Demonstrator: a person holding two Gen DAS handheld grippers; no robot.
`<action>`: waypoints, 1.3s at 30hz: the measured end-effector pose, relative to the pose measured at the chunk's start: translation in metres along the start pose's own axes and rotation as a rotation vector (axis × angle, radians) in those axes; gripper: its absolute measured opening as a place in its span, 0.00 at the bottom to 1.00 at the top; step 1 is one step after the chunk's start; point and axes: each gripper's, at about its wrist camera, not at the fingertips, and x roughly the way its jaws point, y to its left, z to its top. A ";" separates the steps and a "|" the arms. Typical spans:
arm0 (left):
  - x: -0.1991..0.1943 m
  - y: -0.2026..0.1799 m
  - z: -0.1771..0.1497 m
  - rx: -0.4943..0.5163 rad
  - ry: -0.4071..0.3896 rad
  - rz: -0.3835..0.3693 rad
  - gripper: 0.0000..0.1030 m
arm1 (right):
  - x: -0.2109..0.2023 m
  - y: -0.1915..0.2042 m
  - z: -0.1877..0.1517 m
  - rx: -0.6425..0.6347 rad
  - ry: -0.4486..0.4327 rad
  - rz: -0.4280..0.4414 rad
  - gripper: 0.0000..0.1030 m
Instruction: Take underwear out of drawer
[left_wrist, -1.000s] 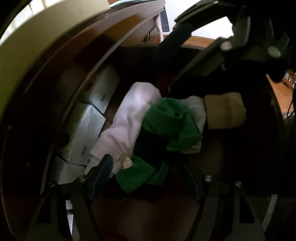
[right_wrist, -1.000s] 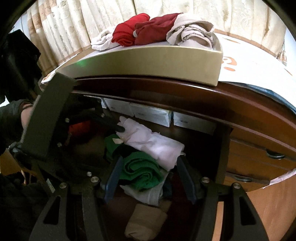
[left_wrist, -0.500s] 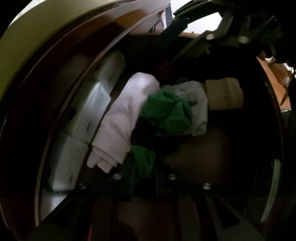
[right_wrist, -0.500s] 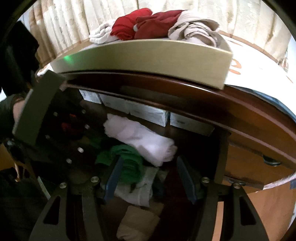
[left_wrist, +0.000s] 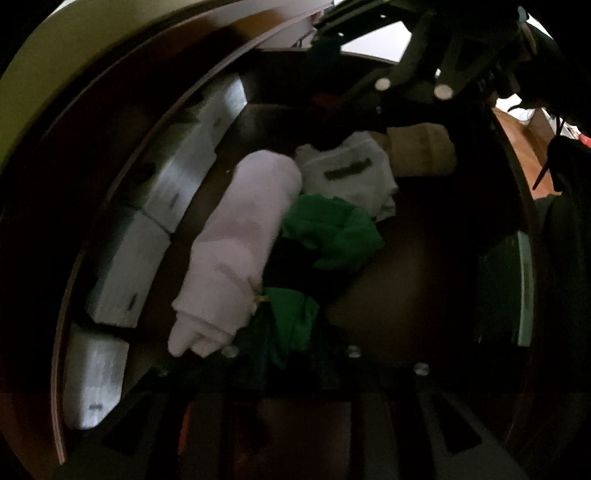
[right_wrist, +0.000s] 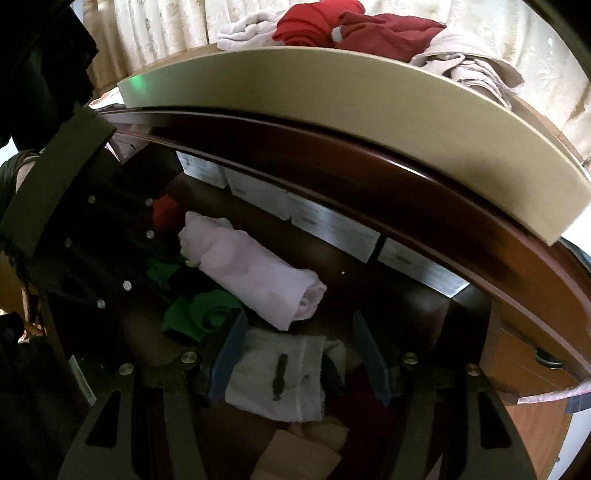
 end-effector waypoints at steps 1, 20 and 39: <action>0.002 0.003 0.001 0.003 0.007 -0.014 0.30 | -0.001 0.000 0.000 -0.001 0.000 -0.003 0.61; -0.053 0.027 -0.007 -0.051 -0.112 -0.069 0.18 | -0.003 -0.009 -0.002 0.018 -0.001 0.001 0.61; -0.074 0.073 -0.040 -0.318 -0.271 -0.129 0.19 | 0.022 0.028 0.012 -0.118 0.062 0.022 0.61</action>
